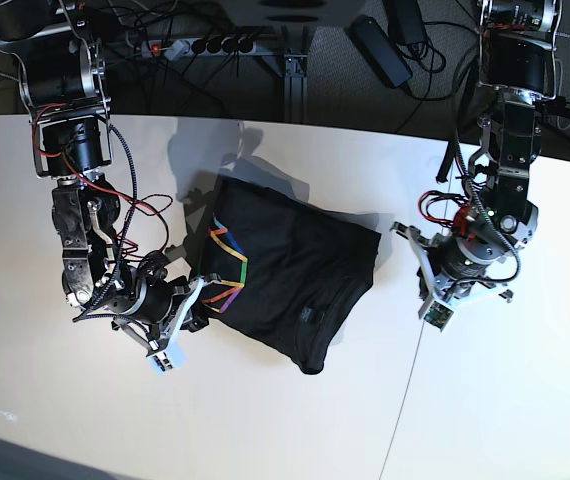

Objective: Fold the T-shirt properly
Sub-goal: 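Press and square the folded bundle's sides with both grippers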

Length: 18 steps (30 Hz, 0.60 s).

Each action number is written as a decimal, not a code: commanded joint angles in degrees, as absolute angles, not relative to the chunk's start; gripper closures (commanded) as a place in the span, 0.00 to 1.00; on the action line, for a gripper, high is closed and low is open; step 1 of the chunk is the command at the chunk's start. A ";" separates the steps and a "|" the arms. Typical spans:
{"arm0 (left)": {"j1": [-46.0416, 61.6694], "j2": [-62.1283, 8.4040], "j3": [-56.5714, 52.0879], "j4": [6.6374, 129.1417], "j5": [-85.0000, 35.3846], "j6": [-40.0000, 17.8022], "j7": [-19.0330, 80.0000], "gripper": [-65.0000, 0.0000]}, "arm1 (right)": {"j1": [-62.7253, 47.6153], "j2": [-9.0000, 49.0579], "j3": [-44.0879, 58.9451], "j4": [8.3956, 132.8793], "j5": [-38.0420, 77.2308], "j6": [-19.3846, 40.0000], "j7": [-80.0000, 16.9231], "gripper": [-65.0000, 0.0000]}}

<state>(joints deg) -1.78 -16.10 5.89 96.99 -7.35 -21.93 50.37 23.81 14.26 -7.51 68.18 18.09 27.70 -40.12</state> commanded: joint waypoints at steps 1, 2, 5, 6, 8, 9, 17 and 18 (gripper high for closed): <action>-2.61 -16.38 5.67 98.45 -10.63 -21.76 50.96 1.00 | 25.52 14.61 -7.14 68.97 18.13 28.47 -38.30 1.00; -2.15 -16.32 5.67 98.94 -13.78 -23.00 52.86 1.00 | 25.50 14.61 -7.14 68.97 16.86 28.47 -37.01 1.00; 1.15 -15.57 6.72 100.14 -20.86 -26.22 52.40 1.00 | 25.69 14.41 -7.14 67.92 14.22 28.47 -35.40 1.00; 2.15 -14.96 7.38 100.14 -20.93 -26.39 52.16 1.00 | 25.76 14.24 -7.16 67.05 13.37 28.49 -35.51 1.00; 3.77 -13.80 8.29 100.09 -18.81 -26.35 52.12 1.00 | 26.00 14.09 -7.29 64.77 11.68 28.51 -36.51 1.00; 4.36 -13.19 8.47 100.09 -17.69 -26.20 52.12 1.00 | 26.02 14.20 -7.55 63.53 11.31 28.51 -36.58 1.00; 5.41 -12.23 8.45 99.72 -16.40 -25.71 49.93 1.00 | 24.23 14.28 -9.74 63.11 19.97 28.53 -47.16 1.00; 5.32 -12.25 8.45 99.39 -15.64 -25.71 48.71 1.00 | 23.40 14.31 -9.74 63.90 21.50 28.53 -49.12 1.00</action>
